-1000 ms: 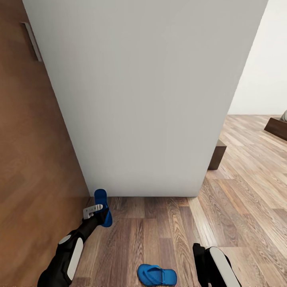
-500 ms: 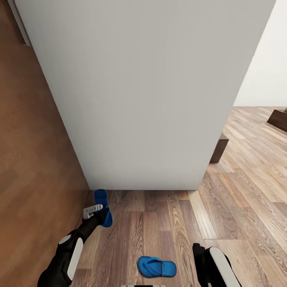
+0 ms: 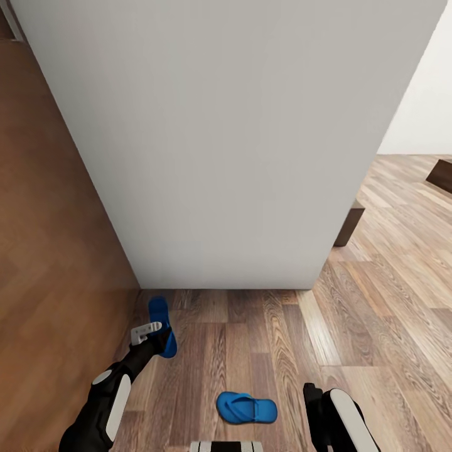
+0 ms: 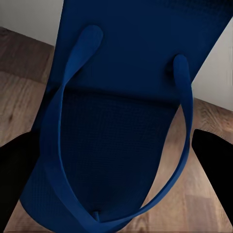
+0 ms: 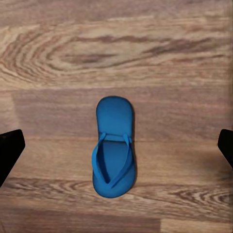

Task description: In the bedroom, move the book from the bed onto either nightstand, and place the two sandals side by side next to the bed.

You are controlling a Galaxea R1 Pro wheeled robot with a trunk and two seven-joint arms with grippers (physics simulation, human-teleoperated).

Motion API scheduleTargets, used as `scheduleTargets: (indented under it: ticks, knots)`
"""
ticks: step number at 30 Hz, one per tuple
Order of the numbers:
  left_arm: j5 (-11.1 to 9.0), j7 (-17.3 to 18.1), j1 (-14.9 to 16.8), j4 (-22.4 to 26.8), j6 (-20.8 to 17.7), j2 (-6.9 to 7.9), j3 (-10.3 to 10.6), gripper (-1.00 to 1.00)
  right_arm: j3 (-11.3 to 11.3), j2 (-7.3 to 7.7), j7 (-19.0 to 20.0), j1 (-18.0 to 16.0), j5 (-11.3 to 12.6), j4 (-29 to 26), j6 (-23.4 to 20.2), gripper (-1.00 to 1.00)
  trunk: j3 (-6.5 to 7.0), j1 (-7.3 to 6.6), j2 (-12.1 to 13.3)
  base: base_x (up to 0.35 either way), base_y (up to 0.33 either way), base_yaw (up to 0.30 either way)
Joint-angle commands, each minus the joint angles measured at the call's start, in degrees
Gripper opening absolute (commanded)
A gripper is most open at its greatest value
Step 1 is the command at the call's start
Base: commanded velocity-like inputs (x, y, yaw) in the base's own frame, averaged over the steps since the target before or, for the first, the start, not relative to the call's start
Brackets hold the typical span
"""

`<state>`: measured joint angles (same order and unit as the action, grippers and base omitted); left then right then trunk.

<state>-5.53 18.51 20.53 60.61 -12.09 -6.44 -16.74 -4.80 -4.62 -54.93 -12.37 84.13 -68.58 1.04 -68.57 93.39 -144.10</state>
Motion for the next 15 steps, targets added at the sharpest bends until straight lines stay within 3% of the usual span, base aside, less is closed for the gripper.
scheduleTargets:
  ticks: [1,7,9,13,15]
  knots:
    - [-0.62,0.38,0.04,0.08,-0.57,-0.07,-0.23,-1.0,-0.12,-0.04,-0.17,-0.03,0.27,-0.06,0.1,1.0,-0.28,0.01,-0.04,0.0,0.0,0.0]
    - [-0.67,0.38,0.04,0.06,-0.57,-0.07,-0.23,-1.0,0.2,-0.04,-0.17,-0.03,0.32,-0.06,0.09,1.0,-1.6,0.17,-0.12,0.0,0.0,0.0]
    - [-0.68,0.38,0.04,0.05,-0.57,-0.07,-0.23,-1.0,1.69,-0.02,-0.17,-0.03,0.3,-0.06,0.1,1.0,-2.05,0.22,-0.14,0.0,0.0,0.0]
    - [-0.66,0.38,0.04,0.06,-0.57,-0.07,-0.23,-1.0,7.45,0.03,-0.17,-0.03,0.25,-0.06,0.21,1.0,-2.93,0.32,-0.2,0.0,0.0,0.0]
    - [-0.68,0.38,0.04,0.06,-0.57,-0.07,-0.23,-1.0,8.36,0.04,-0.17,-0.03,0.25,-0.06,0.24,1.0,-3.38,0.37,-0.22,0.0,0.0,0.0]
